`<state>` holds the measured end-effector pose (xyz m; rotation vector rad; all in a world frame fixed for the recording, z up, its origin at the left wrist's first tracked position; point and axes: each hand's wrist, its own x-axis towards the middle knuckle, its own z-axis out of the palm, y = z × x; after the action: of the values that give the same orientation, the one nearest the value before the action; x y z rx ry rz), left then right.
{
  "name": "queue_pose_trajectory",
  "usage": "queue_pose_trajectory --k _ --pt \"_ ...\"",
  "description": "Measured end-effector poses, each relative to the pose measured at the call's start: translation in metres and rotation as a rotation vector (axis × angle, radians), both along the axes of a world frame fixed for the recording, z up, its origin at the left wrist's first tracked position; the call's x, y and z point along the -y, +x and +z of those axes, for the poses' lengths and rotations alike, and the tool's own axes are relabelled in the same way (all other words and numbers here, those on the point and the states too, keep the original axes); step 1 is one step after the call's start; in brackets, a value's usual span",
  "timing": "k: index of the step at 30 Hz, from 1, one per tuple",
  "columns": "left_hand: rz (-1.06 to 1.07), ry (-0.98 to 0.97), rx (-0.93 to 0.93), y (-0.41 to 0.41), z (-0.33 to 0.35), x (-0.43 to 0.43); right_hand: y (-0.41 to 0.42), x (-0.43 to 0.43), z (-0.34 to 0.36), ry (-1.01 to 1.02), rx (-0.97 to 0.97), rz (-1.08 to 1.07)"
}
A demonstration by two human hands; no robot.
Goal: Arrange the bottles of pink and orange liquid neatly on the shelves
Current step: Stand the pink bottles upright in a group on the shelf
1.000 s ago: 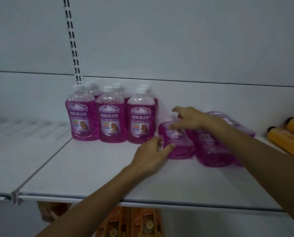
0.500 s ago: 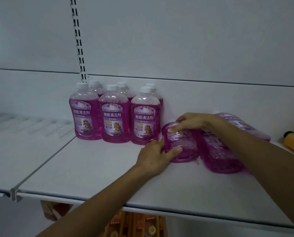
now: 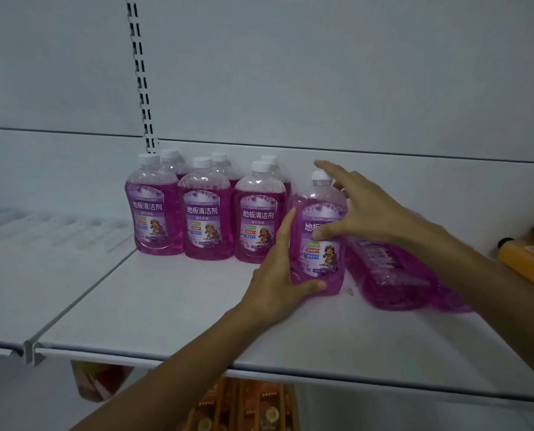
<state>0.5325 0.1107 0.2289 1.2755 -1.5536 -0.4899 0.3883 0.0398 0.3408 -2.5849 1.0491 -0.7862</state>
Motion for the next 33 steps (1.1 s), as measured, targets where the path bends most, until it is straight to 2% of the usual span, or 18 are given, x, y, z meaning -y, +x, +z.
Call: queue_pose_trajectory --k 4,6,10,13,17,24,28,33 --pt "0.059 0.009 -0.025 -0.002 -0.001 -0.001 -0.002 -0.013 -0.007 -0.098 -0.015 0.031" --pt "0.13 0.048 0.025 -0.002 0.003 -0.004 -0.002 -0.019 -0.012 -0.16 -0.018 0.029" --pt "0.288 0.165 0.376 -0.002 0.002 -0.005 -0.003 -0.017 -0.017 -0.22 -0.032 -0.028" --pt "0.321 0.261 0.555 -0.005 0.001 -0.005 0.0 -0.001 -0.017 -0.214 -0.051 -0.077" --pt "0.328 0.285 0.734 -0.007 0.002 -0.006 0.013 0.025 -0.019 -0.203 -0.047 -0.111" --pt "0.343 0.275 0.749 -0.006 0.002 -0.004 0.042 0.065 -0.023 -0.184 0.034 -0.12" --pt "0.35 0.273 0.736 -0.008 0.003 -0.003 0.044 0.069 -0.023 -0.316 -0.078 -0.234" --pt "0.36 0.285 0.79 -0.011 0.002 -0.003 0.045 0.065 -0.022 -0.28 -0.046 -0.227"
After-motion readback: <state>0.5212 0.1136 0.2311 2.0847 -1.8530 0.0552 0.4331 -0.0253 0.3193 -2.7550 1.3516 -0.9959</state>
